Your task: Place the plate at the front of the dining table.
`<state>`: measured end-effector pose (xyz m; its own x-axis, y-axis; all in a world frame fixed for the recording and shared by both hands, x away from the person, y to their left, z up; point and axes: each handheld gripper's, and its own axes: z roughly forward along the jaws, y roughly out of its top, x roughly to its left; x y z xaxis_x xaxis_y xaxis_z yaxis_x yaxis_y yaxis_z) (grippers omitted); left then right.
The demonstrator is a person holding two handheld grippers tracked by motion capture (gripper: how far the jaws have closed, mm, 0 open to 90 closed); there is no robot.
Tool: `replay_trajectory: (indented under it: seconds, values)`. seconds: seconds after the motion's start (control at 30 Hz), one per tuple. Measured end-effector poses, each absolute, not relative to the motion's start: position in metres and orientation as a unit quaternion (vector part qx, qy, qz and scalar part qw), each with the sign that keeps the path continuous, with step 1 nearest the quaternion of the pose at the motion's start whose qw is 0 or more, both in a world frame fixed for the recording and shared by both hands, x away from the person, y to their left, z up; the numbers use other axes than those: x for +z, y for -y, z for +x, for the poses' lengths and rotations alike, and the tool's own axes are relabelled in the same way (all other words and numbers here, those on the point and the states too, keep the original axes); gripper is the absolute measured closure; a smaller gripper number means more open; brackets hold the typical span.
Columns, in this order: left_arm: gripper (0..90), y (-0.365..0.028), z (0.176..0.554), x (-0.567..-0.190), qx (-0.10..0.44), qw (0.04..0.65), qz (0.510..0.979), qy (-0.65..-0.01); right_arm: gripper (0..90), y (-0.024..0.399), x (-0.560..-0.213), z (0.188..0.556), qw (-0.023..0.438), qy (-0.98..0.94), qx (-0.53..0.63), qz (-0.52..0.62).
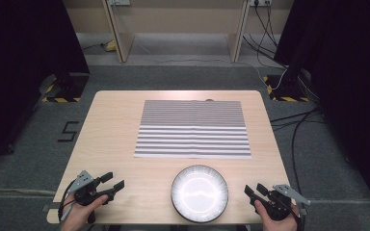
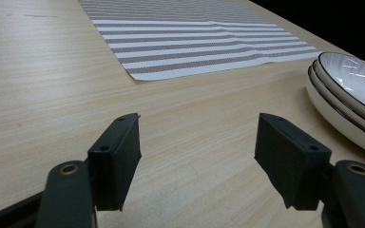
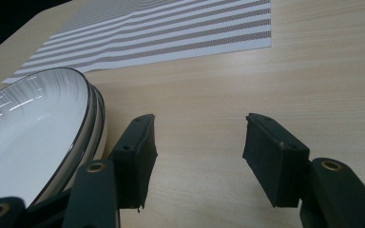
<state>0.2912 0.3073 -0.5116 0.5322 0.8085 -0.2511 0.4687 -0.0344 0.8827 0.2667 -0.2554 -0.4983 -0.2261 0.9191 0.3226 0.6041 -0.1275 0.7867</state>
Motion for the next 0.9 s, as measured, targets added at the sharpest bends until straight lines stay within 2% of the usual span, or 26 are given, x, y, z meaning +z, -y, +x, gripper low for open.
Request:
replay_trajectory:
  seconds: [0.13,0.37,0.47,0.57,0.7,0.9]
  values:
    - [38.0,-0.3,0.289,-0.509,0.147,0.528,0.708,-0.444,45.9,0.254,-0.498,0.265,0.168,-0.643,0.455,0.593]
    - [39.6,-0.291,0.29,-0.504,0.124,0.537,0.714,-0.43,53.1,0.244,-0.491,0.258,0.159,-0.651,0.46,0.582]
    - [44.1,-0.284,0.291,-0.499,0.105,0.54,0.72,-0.422,56.8,0.237,-0.489,0.256,0.141,-0.661,0.461,0.575]
    - [46.0,-0.275,0.293,-0.495,0.078,0.546,0.723,-0.417,57.4,0.232,-0.487,0.257,0.121,-0.661,0.47,0.573]
    - [47.1,-0.265,0.296,-0.492,0.07,0.544,0.729,-0.41,57.5,0.226,-0.484,0.26,0.112,-0.674,0.459,0.568]
    - [49.7,-0.234,0.303,-0.483,0.041,0.538,0.747,-0.389,65.5,0.208,-0.479,0.265,0.093,-0.704,0.441,0.549]
